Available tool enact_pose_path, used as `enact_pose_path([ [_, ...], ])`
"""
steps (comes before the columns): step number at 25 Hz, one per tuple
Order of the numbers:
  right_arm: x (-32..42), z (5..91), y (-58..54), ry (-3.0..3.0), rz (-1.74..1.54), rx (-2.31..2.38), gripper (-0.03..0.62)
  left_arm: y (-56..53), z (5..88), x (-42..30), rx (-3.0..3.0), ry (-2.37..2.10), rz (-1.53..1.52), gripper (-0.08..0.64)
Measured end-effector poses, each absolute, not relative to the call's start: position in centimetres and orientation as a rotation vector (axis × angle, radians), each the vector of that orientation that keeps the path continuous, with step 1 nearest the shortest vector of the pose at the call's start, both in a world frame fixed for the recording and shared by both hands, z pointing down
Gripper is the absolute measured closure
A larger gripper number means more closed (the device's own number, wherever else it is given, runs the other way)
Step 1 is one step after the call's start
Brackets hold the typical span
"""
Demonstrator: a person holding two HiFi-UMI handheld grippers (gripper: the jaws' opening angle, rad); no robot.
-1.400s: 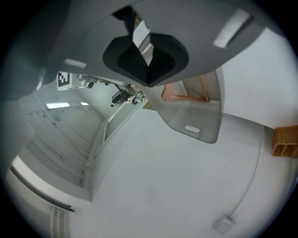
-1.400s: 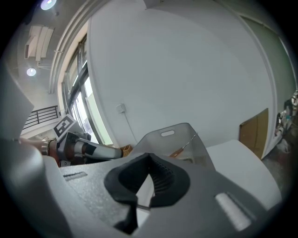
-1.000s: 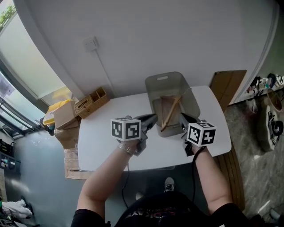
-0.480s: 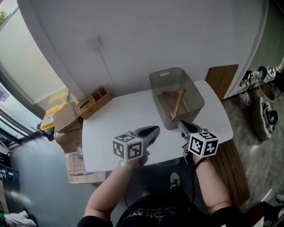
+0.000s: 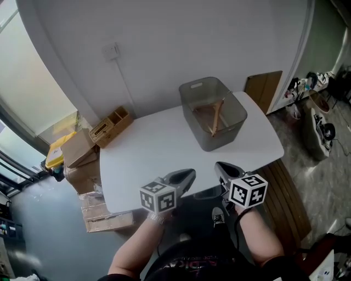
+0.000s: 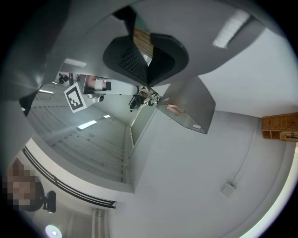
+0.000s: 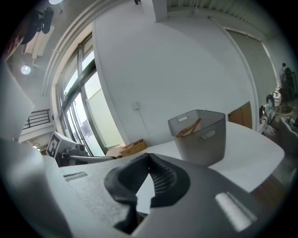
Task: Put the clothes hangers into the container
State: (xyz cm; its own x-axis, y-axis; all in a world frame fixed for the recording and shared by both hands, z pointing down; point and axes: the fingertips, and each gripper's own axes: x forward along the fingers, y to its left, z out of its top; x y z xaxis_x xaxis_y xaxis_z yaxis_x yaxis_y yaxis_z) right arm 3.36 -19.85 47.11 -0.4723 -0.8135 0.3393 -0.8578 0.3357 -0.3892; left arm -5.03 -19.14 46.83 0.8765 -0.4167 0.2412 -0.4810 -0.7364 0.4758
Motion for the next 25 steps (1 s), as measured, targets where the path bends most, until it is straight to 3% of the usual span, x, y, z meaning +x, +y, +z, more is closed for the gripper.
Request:
enact_pose_path([
  [25, -2.7, 51.9, -6.0, -2.464, 0.903, 1.442, 0.591, -4.3, 51.7, -8.0, 2.448, -0.521, 0.212, 0.555],
])
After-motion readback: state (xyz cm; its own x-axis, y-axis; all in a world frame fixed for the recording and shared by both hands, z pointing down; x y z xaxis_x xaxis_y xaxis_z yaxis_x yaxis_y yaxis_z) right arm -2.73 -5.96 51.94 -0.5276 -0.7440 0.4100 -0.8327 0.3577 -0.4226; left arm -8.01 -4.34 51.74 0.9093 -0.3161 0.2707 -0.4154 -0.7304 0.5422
